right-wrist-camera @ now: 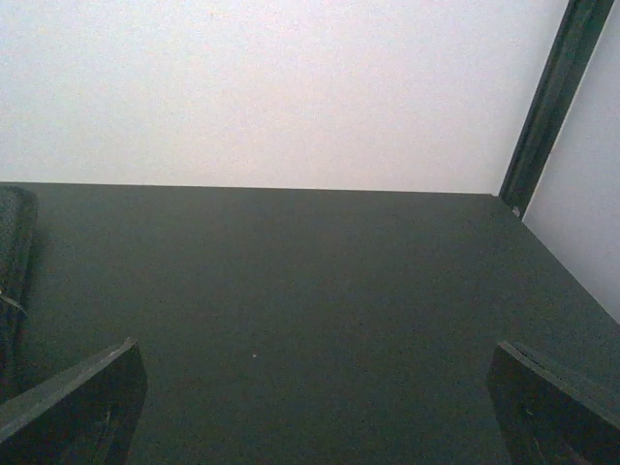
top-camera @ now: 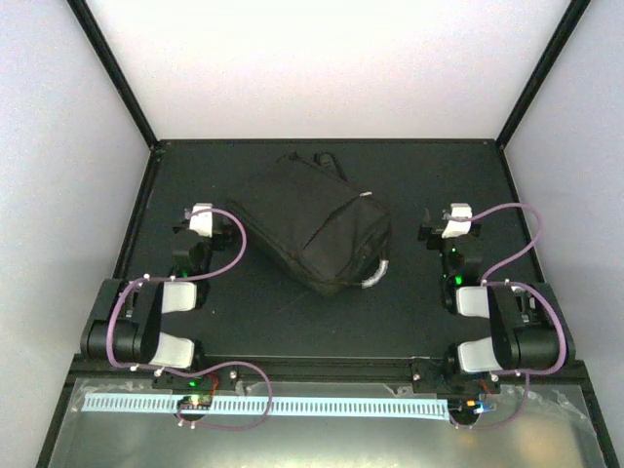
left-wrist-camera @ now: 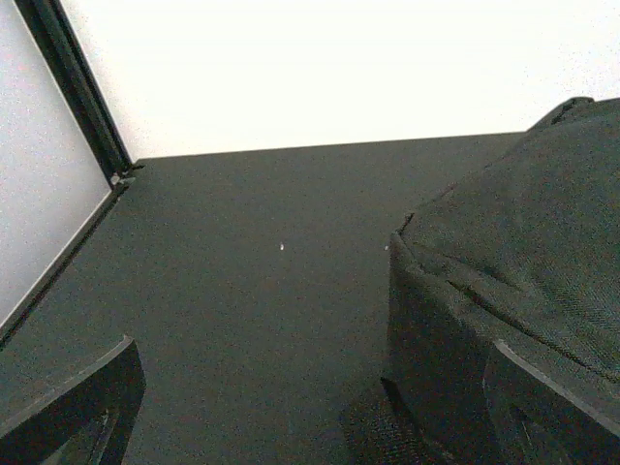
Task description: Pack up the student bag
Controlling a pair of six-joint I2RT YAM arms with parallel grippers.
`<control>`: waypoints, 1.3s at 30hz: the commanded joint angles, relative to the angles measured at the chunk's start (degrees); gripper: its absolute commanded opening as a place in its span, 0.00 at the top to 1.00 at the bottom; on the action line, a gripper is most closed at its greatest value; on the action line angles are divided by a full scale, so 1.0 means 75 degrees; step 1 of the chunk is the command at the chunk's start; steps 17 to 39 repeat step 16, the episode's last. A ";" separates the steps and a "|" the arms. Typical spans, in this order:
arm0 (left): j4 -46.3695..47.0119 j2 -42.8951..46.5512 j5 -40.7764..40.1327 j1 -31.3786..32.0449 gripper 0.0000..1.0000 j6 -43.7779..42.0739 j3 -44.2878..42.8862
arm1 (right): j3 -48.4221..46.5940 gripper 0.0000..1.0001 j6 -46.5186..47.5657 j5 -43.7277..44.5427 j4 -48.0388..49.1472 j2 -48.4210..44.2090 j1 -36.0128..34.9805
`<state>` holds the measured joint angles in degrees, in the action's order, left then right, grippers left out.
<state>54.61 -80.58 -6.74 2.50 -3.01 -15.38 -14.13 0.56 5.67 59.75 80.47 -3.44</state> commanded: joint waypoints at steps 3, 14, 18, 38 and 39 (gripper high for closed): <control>-0.0135 0.0195 0.0231 -0.0060 0.01 0.0071 -0.0294 | -0.0096 0.01 0.0078 -0.0006 0.0130 -0.0052 0.0061; -0.0134 0.0195 0.0231 -0.0053 0.01 0.0069 -0.0294 | -0.0178 0.01 0.0050 -0.0063 -0.0001 -0.0024 0.0087; -0.0135 0.0203 0.0224 -0.0052 0.01 0.0072 -0.0294 | -0.0140 0.00 0.0055 -0.0048 0.0053 -0.0040 0.0088; -0.0135 0.0203 0.0224 -0.0052 0.01 0.0072 -0.0294 | -0.0140 0.00 0.0055 -0.0048 0.0053 -0.0040 0.0088; -0.0135 0.0203 0.0224 -0.0052 0.01 0.0072 -0.0294 | -0.0140 0.00 0.0055 -0.0048 0.0053 -0.0040 0.0088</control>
